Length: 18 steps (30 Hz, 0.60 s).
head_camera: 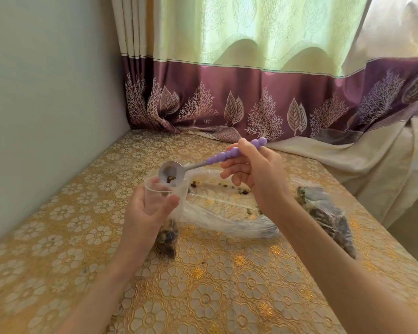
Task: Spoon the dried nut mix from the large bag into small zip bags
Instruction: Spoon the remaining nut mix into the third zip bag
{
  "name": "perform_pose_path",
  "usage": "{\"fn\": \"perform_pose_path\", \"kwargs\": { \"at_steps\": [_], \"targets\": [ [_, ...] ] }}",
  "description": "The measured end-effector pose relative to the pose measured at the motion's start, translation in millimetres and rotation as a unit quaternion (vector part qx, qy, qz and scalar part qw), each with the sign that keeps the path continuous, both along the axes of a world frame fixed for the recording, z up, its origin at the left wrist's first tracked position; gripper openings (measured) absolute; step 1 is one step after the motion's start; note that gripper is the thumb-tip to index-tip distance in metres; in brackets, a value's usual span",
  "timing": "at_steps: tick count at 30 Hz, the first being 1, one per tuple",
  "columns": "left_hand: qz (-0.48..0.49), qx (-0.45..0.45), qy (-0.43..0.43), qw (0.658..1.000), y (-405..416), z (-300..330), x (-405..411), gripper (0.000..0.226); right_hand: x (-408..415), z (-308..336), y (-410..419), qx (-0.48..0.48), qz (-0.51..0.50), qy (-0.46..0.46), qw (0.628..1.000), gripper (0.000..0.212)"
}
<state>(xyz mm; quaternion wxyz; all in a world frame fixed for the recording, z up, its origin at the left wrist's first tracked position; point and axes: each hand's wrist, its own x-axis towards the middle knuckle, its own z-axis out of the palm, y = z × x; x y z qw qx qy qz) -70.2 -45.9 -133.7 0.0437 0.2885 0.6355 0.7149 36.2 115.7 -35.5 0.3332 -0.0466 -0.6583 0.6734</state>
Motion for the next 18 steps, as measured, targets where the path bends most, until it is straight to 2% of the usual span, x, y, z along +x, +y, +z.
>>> {"fn": "perform_pose_path", "kwargs": {
  "at_steps": [4, 10, 12, 14, 18],
  "targets": [
    [0.007, -0.006, 0.008, 1.000, -1, 0, 0, 0.070, 2, -1, 11, -0.011, -0.003, 0.000, 1.000, 0.029],
    [0.012, -0.008, -0.001, 1.000, 1, -1, 1, 0.071, -1, -2, 59, -0.108, -0.083, 0.003, 0.991, 0.036],
    [0.010, -0.011, -0.001, 1.000, 1, 0, 1, 0.070, -1, -9, 78, -0.074, -0.127, -0.038, 0.988, 0.035],
    [0.011, -0.015, 0.003, 1.000, 0, -1, 1, 0.072, 1, -17, 93, 0.003, -0.166, -0.093, 0.982, 0.032],
    [0.009, -0.021, 0.003, 1.000, 1, -1, 0, 0.075, 0, -25, 107, 0.135, -0.154, -0.170, 0.964, 0.031]
  ]
}}
